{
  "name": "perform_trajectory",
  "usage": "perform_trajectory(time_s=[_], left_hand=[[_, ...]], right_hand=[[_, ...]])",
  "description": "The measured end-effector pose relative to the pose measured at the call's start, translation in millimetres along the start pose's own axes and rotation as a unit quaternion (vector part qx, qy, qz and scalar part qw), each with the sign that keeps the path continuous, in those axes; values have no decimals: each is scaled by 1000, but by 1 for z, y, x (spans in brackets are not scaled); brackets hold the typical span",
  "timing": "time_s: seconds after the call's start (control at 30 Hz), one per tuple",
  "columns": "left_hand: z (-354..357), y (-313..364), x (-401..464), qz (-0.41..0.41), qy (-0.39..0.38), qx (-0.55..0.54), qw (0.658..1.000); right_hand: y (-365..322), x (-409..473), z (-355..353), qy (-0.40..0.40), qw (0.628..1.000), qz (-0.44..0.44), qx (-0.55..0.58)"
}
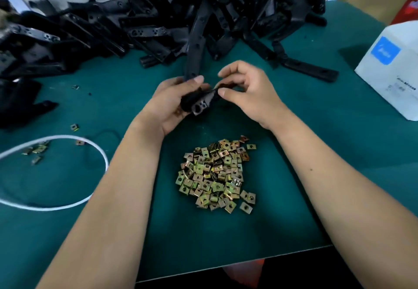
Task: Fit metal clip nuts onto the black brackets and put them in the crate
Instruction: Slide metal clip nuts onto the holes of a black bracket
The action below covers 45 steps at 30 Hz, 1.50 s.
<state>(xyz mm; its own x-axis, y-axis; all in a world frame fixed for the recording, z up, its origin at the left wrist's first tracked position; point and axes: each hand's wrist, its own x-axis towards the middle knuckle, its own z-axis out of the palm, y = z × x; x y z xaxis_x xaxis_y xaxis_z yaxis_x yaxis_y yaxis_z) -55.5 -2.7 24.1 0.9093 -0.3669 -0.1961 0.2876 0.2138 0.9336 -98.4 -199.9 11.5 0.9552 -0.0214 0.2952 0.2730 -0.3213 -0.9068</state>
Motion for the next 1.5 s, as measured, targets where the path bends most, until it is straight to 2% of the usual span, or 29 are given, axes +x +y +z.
perform_trajectory(time_s=[0.07,0.17,0.27,0.37,0.53,0.67,0.73,0.83,0.97,1.07,1.2,1.5], left_hand=[[-11,-2,-5,40,21,52,998],[-23,-2,-5,82,74,7,994],[-31,-1,-1,93,142,-113,979],[-31,-1,0,91,131,-196,968],[-22,1,0,102,103,-280,949],[-21,0,0,90,115,-342,928],[-21,1,-1,80,114,-346,928],[-20,3,-5,67,116,-354,925],[-8,2,-9,53,174,-284,941],[1,2,-8,44,215,-274,936],[10,-1,-8,52,284,-224,931],[20,-5,-7,59,304,-198,930]], right_hand=[[-7,-5,5,2,999,-11,-48],[-21,-15,13,-21,983,-25,-182],[-37,-23,17,-178,955,-62,-231],[-51,-25,22,-331,910,-43,-247],[-54,-26,24,-378,889,-22,-257],[-47,-25,26,-327,923,-27,-202],[-40,-24,27,-259,953,-24,-158],[-30,-21,29,-129,991,22,-21],[-26,-20,32,-26,990,67,124],[-28,-21,36,-21,982,69,173],[-30,-23,38,-26,983,51,173],[-28,-23,47,-39,985,68,154]])
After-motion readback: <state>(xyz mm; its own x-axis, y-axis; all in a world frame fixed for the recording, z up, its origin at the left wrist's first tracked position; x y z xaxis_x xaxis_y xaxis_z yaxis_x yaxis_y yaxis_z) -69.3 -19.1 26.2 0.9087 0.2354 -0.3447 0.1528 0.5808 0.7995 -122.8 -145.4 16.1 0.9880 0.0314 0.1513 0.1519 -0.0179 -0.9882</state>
